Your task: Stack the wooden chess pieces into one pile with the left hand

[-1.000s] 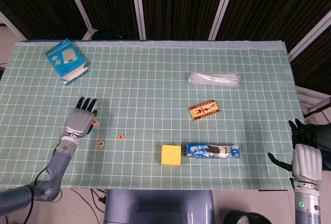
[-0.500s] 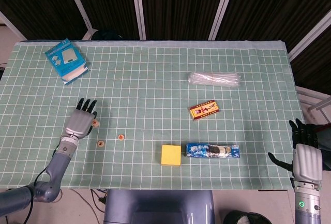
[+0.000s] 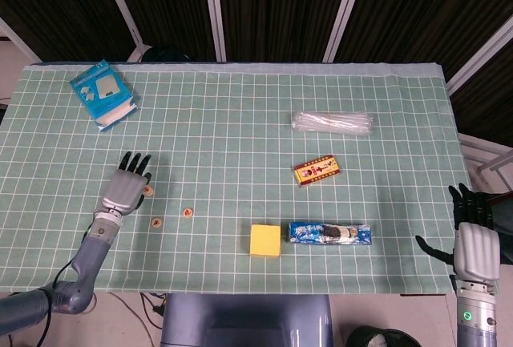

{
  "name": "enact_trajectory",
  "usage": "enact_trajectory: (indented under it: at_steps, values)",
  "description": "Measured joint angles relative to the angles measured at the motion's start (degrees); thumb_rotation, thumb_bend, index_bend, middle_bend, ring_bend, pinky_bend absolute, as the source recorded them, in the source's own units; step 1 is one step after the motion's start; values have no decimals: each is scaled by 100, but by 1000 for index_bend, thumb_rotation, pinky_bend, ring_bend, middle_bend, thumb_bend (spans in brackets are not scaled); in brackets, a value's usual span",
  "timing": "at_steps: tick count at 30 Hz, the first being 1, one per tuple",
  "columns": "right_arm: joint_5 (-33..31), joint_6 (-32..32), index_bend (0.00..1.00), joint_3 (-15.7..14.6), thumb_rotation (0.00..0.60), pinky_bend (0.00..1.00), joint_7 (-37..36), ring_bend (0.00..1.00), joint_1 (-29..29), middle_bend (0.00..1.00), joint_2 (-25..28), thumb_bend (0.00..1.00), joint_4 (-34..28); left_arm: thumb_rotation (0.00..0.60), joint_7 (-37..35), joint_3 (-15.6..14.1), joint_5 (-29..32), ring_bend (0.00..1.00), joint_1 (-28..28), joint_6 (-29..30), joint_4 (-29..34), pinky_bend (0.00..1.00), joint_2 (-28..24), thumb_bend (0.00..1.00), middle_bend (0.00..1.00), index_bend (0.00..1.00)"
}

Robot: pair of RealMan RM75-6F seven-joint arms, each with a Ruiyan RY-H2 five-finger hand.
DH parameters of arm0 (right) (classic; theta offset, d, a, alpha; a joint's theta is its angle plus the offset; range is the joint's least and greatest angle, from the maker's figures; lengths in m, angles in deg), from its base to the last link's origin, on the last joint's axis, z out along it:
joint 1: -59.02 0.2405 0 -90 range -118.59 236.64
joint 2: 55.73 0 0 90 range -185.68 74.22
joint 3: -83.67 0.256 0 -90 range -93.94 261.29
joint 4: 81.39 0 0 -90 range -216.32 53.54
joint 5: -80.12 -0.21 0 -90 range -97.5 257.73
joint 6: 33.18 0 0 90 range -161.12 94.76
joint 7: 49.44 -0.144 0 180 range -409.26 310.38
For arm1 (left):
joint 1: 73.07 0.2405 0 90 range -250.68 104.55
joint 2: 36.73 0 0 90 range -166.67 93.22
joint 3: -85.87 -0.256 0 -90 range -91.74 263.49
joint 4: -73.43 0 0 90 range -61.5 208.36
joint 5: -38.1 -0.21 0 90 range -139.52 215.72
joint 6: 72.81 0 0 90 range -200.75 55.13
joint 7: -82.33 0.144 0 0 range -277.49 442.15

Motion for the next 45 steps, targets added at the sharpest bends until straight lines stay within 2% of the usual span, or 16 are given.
enact_trajectory:
  at_steps: [11, 18, 23, 30, 34, 39, 45]
  values:
    - [-10, -5, 13, 12, 600, 0, -18, 1, -1, 12, 0, 233, 3, 600, 88, 4, 23, 0, 1, 16, 91, 31, -15, 337, 42, 431]
    - [-14, 8, 13, 12, 600, 0, -16, 2, 6, 12, -6, 233, 3, 600, 96, 84, -100, 0, 26, 283, 370, 20, -162, 317, 38, 356]
    - [-19, 5, 14, 18, 600, 0, -13, 1, 9, 12, -12, 232, -1, 600, 144, 88, -285, 0, 38, 433, 840, 18, -344, 262, 37, 332]
    - [-37, 9, 16, 27, 600, 0, -28, 1, 8, 12, -7, 233, 2, 600, 235, -39, -623, 0, 26, 485, 1729, 17, -576, 255, 37, 331]
    - [-40, 5, 17, 32, 600, 0, -40, 1, 6, 12, 1, 232, -1, 600, 542, -140, -702, 0, -20, 445, 2118, 17, -602, 255, 36, 332]
    - [-56, 3, 17, 38, 600, 0, -79, 2, -5, 12, 15, 233, -10, 600, 799, -155, -621, 0, -89, 403, 2139, 17, -375, 254, 36, 336]
    - [-88, -5, 18, 62, 600, 0, -99, 1, -11, 12, 26, 232, -12, 600, 859, -134, -462, 0, -175, 289, 1814, 17, -17, 255, 37, 362]
